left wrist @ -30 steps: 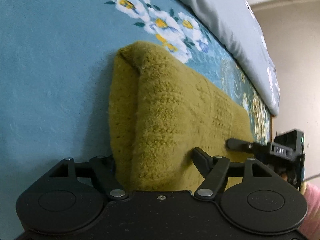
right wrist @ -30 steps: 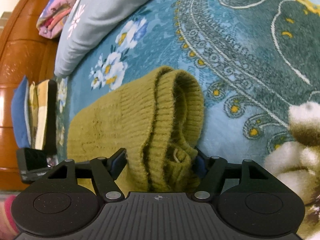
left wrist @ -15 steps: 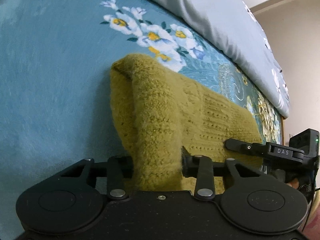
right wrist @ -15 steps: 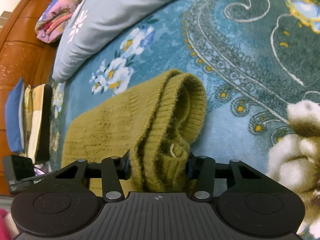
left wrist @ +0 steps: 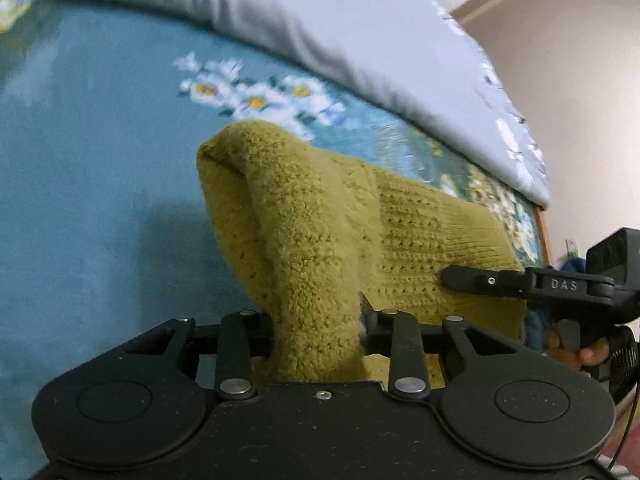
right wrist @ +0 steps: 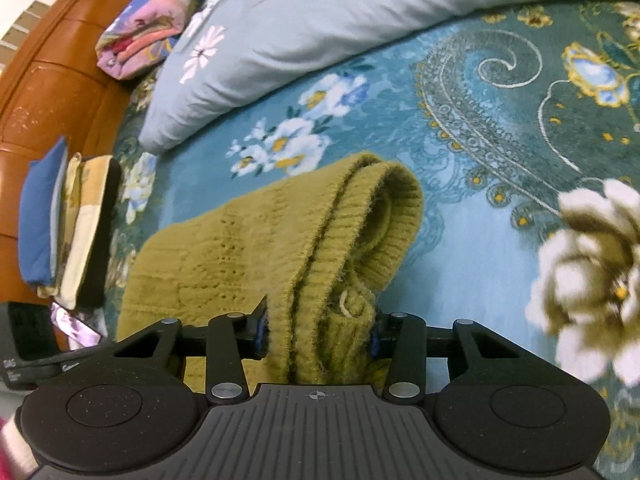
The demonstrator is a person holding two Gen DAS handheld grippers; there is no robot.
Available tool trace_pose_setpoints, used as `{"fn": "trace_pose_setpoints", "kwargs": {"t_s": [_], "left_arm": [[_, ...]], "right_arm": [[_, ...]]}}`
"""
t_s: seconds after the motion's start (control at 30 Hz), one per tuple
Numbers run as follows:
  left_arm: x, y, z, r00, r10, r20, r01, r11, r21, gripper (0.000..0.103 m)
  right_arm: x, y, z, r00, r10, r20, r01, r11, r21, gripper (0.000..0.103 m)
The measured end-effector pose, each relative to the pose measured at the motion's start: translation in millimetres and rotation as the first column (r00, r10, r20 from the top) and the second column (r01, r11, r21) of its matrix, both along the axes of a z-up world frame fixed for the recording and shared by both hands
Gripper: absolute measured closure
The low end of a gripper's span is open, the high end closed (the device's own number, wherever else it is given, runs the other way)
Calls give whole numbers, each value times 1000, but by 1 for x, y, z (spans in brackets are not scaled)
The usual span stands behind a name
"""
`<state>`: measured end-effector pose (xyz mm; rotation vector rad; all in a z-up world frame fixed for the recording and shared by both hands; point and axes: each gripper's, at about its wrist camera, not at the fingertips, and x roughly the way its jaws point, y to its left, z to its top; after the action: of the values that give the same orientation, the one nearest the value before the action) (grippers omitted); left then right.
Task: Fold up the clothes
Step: 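Lift the folded vest with both grippers and carry it toward the clothes pile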
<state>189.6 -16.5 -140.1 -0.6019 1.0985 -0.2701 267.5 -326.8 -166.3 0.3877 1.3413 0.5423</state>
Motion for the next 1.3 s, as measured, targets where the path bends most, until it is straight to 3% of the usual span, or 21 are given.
{"fn": "trace_pose_setpoints", "kwargs": {"t_s": [0.33, 0.57, 0.83, 1.07, 1.2, 1.3], "left_arm": [[-59, -7, 108, 982, -38, 186, 31, 999, 41, 72], [-87, -34, 166, 949, -127, 289, 103, 990, 96, 72], [-92, -104, 198, 901, -249, 356, 210, 967, 145, 72], [-87, -179, 215, 854, -341, 392, 291, 939, 183, 72], [-78, -254, 210, 851, -343, 397, 301, 939, 166, 72], [-77, -317, 202, 862, -323, 390, 297, 946, 127, 72]], "right_arm": [[-59, -9, 129, 985, -19, 174, 15, 1000, 23, 64], [-102, -38, 183, 968, -87, 236, 77, 996, 51, 64], [-128, -95, 210, 943, -170, 287, 154, 985, 79, 64], [-138, -178, 220, 913, -236, 332, 209, 971, 117, 64], [-137, -248, 221, 902, -244, 356, 212, 969, 127, 64], [-131, -312, 222, 904, -222, 366, 193, 974, 114, 64]]}}
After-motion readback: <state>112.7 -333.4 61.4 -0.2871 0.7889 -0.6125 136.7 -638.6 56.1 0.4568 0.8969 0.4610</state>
